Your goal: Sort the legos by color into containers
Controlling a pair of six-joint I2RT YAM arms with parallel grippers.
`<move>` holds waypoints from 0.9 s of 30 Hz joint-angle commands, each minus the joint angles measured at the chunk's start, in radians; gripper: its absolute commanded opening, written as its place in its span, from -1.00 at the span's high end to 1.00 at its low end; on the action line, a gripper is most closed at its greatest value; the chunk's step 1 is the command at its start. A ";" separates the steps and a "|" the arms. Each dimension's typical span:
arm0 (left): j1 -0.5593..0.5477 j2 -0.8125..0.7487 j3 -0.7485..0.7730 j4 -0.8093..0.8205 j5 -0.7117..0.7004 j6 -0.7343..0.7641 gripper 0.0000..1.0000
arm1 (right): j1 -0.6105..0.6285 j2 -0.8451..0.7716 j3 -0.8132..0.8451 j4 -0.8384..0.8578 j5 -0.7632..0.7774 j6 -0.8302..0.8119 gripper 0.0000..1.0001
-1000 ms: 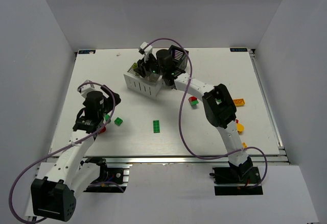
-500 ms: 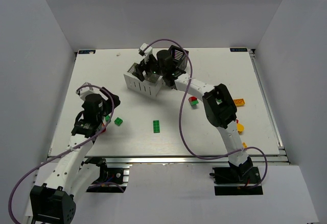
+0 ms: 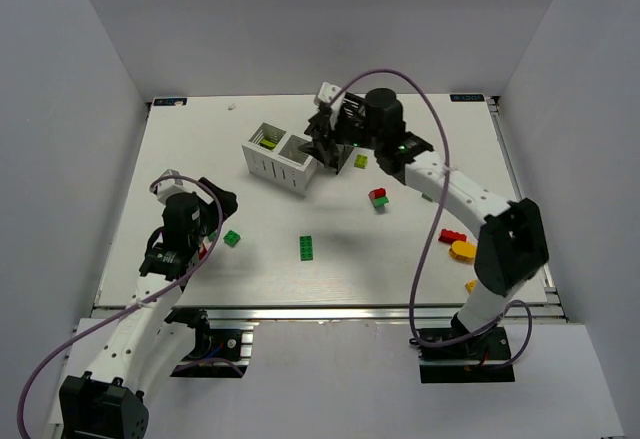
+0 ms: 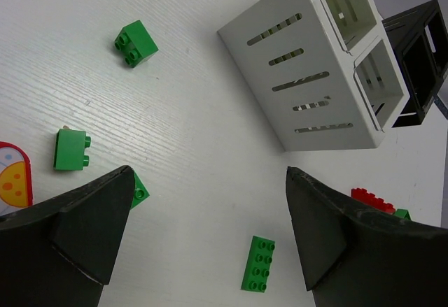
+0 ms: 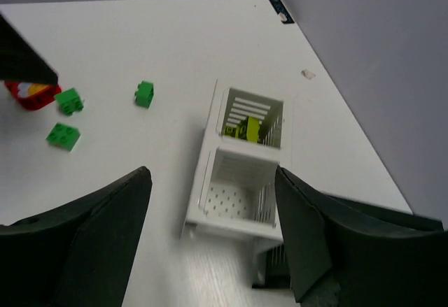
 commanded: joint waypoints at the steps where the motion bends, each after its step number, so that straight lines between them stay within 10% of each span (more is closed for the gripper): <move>1: 0.007 -0.012 -0.015 0.024 0.023 -0.010 -0.96 | -0.060 -0.095 -0.126 -0.070 -0.101 -0.034 -0.50; 15: 0.007 0.050 -0.017 0.141 0.192 -0.014 -0.96 | -0.380 -0.174 -0.315 -0.225 -0.186 -0.003 -0.48; 21: 0.006 0.166 0.067 0.136 0.260 0.019 -0.96 | -0.400 0.056 -0.142 -0.164 0.180 0.544 -0.19; 25: 0.007 0.140 0.057 0.094 0.226 -0.018 -0.96 | -0.393 0.360 0.290 -0.604 -0.101 -0.261 -0.35; 27: 0.007 0.132 0.060 0.082 0.214 -0.024 -0.96 | -0.396 0.418 0.427 -0.716 -0.133 -0.405 -0.26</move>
